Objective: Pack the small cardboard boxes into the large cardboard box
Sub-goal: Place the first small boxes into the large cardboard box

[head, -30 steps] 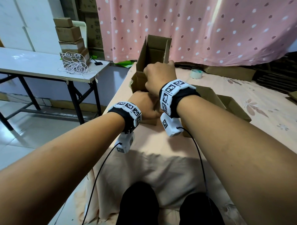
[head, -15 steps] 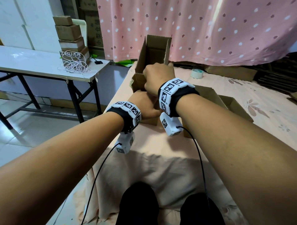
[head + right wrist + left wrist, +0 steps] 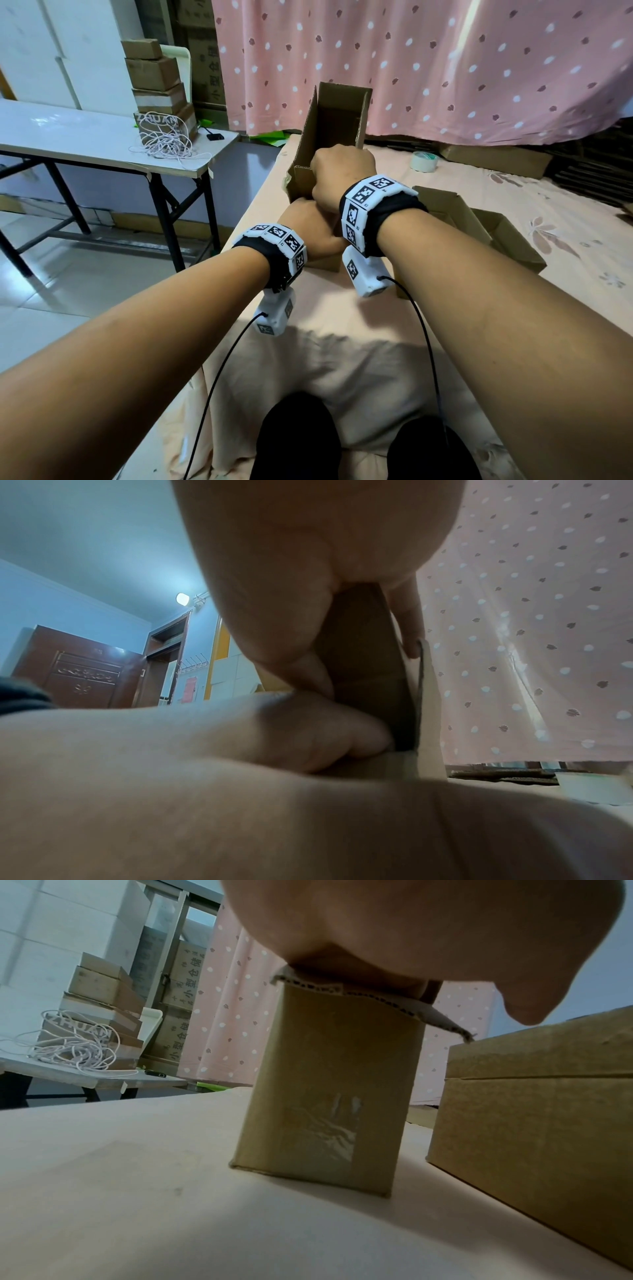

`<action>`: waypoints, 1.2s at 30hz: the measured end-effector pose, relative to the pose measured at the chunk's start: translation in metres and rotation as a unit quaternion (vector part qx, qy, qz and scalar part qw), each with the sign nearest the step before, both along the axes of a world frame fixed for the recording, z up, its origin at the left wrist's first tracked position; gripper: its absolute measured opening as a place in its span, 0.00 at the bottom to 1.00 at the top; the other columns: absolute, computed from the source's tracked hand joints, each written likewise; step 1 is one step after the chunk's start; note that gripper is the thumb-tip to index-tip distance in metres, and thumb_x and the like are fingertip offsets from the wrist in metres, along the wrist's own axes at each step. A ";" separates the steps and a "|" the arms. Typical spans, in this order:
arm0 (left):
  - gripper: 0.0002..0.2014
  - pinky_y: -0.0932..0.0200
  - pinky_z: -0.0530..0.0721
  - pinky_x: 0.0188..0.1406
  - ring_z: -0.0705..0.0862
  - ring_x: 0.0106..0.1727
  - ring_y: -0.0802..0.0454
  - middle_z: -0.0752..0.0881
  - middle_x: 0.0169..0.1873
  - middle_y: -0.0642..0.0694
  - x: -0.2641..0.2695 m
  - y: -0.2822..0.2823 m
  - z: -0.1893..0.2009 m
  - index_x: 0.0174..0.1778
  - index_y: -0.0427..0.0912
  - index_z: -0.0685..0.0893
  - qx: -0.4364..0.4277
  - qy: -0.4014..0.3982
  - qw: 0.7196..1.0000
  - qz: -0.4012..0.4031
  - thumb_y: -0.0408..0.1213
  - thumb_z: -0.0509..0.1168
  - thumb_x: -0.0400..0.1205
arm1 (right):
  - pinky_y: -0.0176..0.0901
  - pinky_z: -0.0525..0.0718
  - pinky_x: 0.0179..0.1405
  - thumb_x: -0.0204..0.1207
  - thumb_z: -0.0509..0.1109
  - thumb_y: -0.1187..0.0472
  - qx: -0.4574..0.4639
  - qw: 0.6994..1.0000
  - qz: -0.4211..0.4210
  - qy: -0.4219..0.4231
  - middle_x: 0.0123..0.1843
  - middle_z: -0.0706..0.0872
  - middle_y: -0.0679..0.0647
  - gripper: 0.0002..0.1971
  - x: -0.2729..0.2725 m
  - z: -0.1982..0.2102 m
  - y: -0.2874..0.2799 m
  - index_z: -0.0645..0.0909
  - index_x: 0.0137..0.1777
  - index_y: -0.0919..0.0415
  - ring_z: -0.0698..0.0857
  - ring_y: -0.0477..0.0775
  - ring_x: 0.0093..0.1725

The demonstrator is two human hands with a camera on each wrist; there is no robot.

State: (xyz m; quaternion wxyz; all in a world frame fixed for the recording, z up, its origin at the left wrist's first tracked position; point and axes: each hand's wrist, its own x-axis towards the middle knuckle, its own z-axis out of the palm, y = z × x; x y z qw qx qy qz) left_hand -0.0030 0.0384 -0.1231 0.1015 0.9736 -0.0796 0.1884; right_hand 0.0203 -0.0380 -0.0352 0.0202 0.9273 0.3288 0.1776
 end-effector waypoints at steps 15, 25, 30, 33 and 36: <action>0.39 0.49 0.76 0.46 0.83 0.40 0.33 0.88 0.34 0.36 -0.008 -0.007 0.005 0.36 0.36 0.86 0.025 0.016 1.000 0.004 0.66 0.41 0.67 | 0.50 0.71 0.44 0.79 0.68 0.61 0.002 1.000 -0.001 -0.005 0.40 0.81 0.55 0.05 -0.001 -0.004 -0.001 0.79 0.42 0.56 0.78 0.61 0.42; 0.38 0.47 0.80 0.48 0.84 0.41 0.33 0.89 0.36 0.36 -0.015 -0.011 0.012 0.38 0.37 0.88 0.019 0.041 0.999 0.003 0.64 0.42 0.68 | 0.50 0.72 0.45 0.80 0.68 0.60 0.002 1.000 -0.006 -0.001 0.41 0.80 0.55 0.05 0.000 -0.005 -0.001 0.77 0.43 0.56 0.78 0.61 0.43; 0.37 0.47 0.81 0.49 0.85 0.42 0.32 0.89 0.36 0.35 -0.013 -0.010 0.010 0.38 0.36 0.88 -0.005 0.022 1.000 -0.009 0.65 0.44 0.67 | 0.50 0.71 0.45 0.80 0.68 0.60 0.002 1.000 -0.007 -0.005 0.42 0.80 0.55 0.04 0.000 -0.005 -0.002 0.77 0.44 0.55 0.77 0.61 0.42; 0.31 0.49 0.81 0.57 0.86 0.56 0.34 0.91 0.49 0.35 -0.014 -0.011 0.011 0.52 0.37 0.89 -0.035 0.032 0.999 0.027 0.60 0.54 0.76 | 0.50 0.72 0.45 0.81 0.67 0.60 -0.003 1.000 -0.013 -0.007 0.43 0.80 0.55 0.04 0.000 -0.007 -0.001 0.77 0.44 0.53 0.77 0.61 0.42; 0.19 0.49 0.80 0.66 0.83 0.66 0.36 0.88 0.59 0.34 -0.002 -0.006 0.010 0.61 0.35 0.86 -0.076 0.056 0.994 0.063 0.47 0.64 0.85 | 0.51 0.75 0.46 0.81 0.65 0.62 -0.012 1.000 -0.018 -0.017 0.49 0.86 0.56 0.04 -0.003 -0.009 0.003 0.82 0.49 0.55 0.81 0.63 0.45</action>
